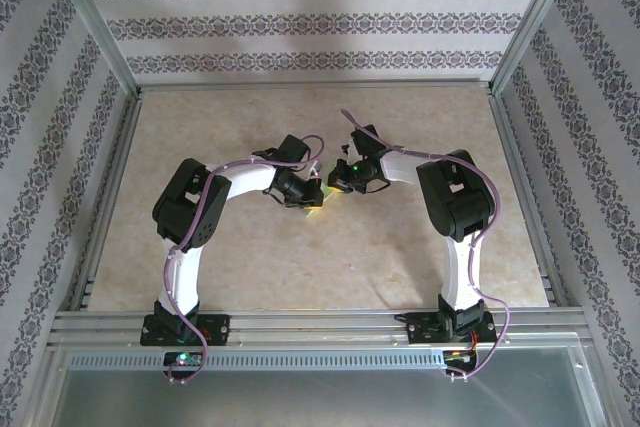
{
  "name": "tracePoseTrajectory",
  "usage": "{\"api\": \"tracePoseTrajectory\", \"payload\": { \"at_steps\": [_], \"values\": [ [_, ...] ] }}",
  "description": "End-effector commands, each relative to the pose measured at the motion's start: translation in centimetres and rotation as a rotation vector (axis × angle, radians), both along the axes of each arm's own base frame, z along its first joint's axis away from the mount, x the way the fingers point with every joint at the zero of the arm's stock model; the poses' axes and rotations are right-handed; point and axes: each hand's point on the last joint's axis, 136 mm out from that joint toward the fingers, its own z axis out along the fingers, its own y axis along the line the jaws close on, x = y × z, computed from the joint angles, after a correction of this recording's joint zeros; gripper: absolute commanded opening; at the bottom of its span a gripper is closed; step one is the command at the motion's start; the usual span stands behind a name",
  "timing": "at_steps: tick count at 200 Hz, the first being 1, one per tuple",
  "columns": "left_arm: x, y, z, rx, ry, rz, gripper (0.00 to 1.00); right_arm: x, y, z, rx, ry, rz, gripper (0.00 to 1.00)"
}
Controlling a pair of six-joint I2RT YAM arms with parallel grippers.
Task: Fold a paper plane with a square sheet of paper (fold left side to right side)
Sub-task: Fold the wing for the fifth time at the center of the table.
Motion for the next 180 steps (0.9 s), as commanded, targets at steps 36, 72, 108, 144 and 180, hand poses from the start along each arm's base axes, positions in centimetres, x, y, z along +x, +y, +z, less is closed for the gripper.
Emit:
{"api": "tracePoseTrajectory", "payload": {
  "at_steps": [36,72,108,144,180],
  "values": [
    [-1.9,2.5,-2.6,0.059,0.065,-0.003,0.01,-4.8,-4.5,-7.6,-0.247,0.214,-0.021,0.0],
    [-4.1,3.7,-3.2,0.102,0.081,-0.106,0.01,-4.9,-4.9,-7.7,-0.25,0.217,-0.026,0.0],
    [-5.1,5.0,-4.0,0.14,0.096,-0.121,0.01,-4.9,-4.9,-7.6,-0.247,0.217,-0.028,0.0],
    [-4.6,4.7,-4.0,0.11,0.086,-0.079,0.01,-3.7,-3.9,-6.0,-0.189,0.169,-0.031,0.0],
    [-4.2,4.2,-4.2,0.09,0.088,-0.065,0.01,-2.8,-3.1,-3.1,-0.073,0.099,-0.055,0.0]
  ]
}}
